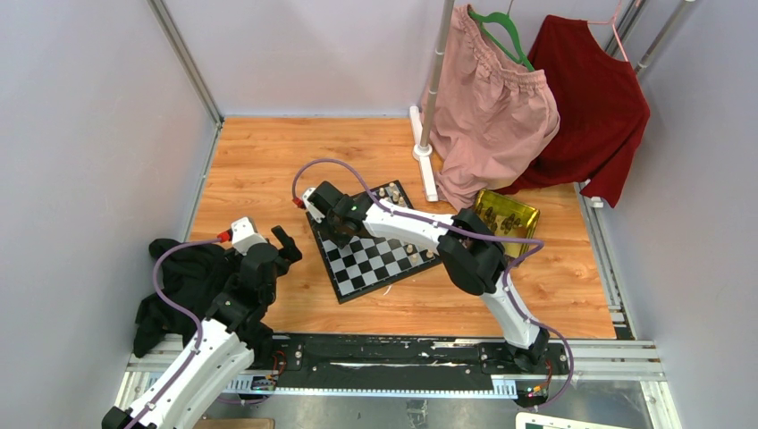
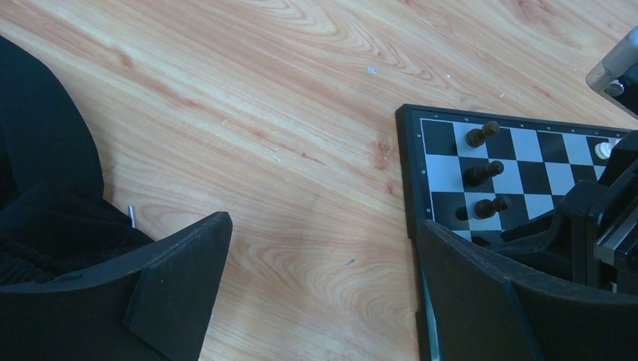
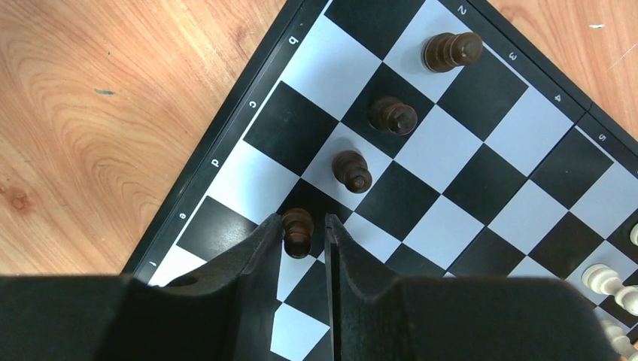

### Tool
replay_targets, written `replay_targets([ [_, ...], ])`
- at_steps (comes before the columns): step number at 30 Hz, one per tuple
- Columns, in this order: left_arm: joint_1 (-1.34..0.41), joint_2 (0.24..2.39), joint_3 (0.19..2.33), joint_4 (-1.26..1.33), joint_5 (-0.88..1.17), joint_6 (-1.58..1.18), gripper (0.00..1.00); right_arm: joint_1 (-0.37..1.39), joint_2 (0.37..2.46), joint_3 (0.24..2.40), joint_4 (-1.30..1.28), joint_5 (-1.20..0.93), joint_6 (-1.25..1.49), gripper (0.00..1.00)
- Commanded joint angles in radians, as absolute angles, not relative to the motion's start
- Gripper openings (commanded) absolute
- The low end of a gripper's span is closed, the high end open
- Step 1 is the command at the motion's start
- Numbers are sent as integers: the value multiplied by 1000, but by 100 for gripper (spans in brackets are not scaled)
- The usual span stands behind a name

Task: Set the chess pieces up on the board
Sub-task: Place the chess piece on the chessboard, then pick up the chess piece from the storage box.

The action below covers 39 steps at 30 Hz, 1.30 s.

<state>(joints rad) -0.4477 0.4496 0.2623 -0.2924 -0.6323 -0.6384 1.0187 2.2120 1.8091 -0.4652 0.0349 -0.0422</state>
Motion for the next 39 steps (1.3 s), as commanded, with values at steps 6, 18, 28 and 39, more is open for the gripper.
replay_targets([
  [6, -454, 442, 252, -267, -645, -634, 100, 1022, 2162, 1777, -471, 59, -55, 34],
  [18, -454, 445, 252, -263, -643, -629, 100, 1032, 1912, 1560, -418, 118, -26, 38],
  [28, -454, 460, 252, -250, -627, -621, 100, 1007, 1554, 1267, -366, 375, 29, 51],
  [39, -454, 500, 252, -222, -606, -608, 100, 549, 1284, 1011, -291, 406, 188, 54],
])
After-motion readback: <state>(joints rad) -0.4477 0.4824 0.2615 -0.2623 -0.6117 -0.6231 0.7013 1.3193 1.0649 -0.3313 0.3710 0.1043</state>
